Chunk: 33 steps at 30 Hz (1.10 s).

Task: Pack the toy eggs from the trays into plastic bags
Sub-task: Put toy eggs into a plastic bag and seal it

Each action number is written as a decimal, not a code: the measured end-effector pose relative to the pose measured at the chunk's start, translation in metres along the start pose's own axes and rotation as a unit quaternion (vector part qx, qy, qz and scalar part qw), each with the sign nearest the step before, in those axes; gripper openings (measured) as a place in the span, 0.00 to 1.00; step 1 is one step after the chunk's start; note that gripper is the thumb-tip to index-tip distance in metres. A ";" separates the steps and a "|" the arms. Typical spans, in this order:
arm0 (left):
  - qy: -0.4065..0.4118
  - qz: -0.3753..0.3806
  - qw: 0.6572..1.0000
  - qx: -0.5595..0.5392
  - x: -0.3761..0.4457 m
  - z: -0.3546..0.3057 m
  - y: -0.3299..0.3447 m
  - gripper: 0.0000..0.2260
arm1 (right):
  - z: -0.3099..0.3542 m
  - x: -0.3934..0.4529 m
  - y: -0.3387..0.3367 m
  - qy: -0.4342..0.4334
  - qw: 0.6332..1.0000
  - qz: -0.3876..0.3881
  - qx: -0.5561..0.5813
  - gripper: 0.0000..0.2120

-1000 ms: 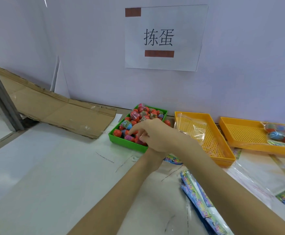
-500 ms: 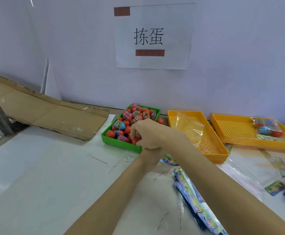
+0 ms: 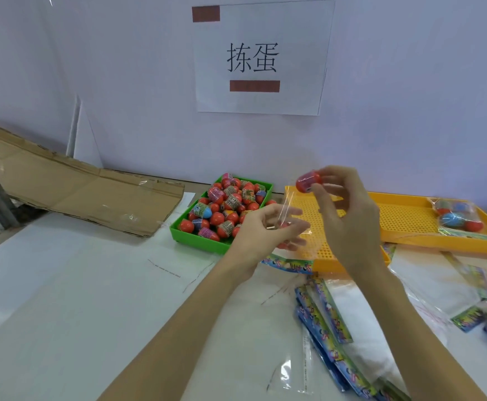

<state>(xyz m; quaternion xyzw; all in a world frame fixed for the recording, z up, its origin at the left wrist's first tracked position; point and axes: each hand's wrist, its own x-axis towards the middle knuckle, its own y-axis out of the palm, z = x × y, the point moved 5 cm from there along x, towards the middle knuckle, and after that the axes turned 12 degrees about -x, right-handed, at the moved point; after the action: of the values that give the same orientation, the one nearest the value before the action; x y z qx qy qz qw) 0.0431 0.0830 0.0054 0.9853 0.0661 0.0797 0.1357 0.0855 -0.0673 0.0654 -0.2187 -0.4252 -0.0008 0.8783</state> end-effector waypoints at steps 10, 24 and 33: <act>0.036 0.023 0.998 0.053 -0.001 -0.008 -0.004 0.18 | -0.014 0.001 -0.007 0.025 0.997 0.058 -0.038 0.07; 0.055 0.011 0.997 0.061 -0.002 -0.011 -0.005 0.17 | -0.022 -0.003 -0.004 0.021 0.961 0.266 -0.066 0.03; 0.045 -0.002 0.999 0.014 -0.001 -0.010 -0.010 0.14 | -0.022 -0.009 0.004 0.044 0.942 0.330 -0.051 0.10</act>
<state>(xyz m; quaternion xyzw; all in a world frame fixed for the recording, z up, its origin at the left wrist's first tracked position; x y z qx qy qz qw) 0.0390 0.0950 0.0122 0.9825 0.0754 0.1222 0.1189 0.0973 -0.0737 0.0455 -0.3905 -0.2897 0.2578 0.8349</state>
